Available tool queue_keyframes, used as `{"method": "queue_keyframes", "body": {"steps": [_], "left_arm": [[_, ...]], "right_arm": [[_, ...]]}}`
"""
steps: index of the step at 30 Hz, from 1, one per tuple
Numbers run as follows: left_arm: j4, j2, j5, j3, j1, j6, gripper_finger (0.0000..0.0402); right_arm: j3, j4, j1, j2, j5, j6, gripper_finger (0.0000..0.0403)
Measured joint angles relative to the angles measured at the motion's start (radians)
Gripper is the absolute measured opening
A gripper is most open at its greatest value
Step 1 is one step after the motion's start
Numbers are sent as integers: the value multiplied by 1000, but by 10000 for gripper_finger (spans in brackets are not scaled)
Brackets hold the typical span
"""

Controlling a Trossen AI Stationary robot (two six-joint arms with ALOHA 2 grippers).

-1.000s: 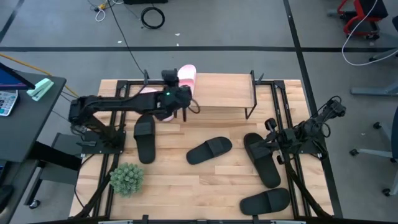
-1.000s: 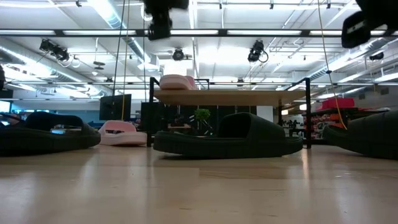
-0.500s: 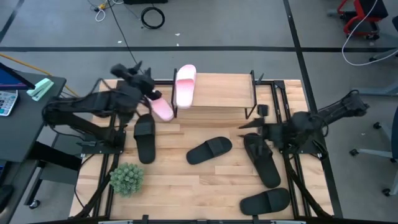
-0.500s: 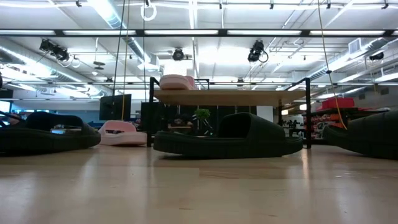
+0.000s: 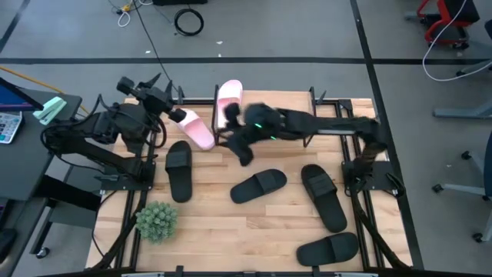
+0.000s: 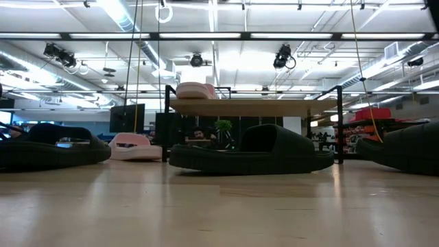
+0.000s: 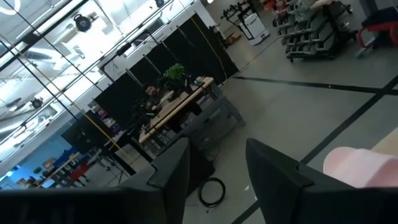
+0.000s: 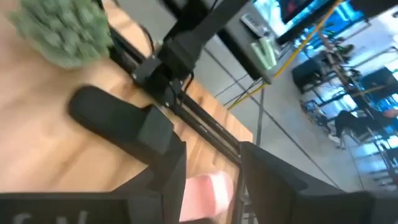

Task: Pick and place slides into the shelf
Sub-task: Put the pink slides on the shelf

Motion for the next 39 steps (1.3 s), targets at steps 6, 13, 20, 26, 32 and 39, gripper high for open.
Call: {"method": "queue_keyframes", "body": {"steps": [6,13,20,26,32,39], "left_arm": [[-16,-3,0,0,0,-36,152],[-544,-3,197,0,12,-617,152],[-920,13,533,-118,37,-1186,136],[-732,13,582,-378,48,-1181,132],[-474,14,673,-596,176,-1152,154],[-233,53,745,-681,396,-966,183]], "right_arm": [[204,-83,-102,248,-33,-80,160],[200,-275,-123,305,-73,75,155],[200,-542,-27,233,-218,205,147],[200,-717,66,230,-292,211,146],[172,-742,136,271,-219,309,146],[49,-852,169,246,-43,483,146]]}}
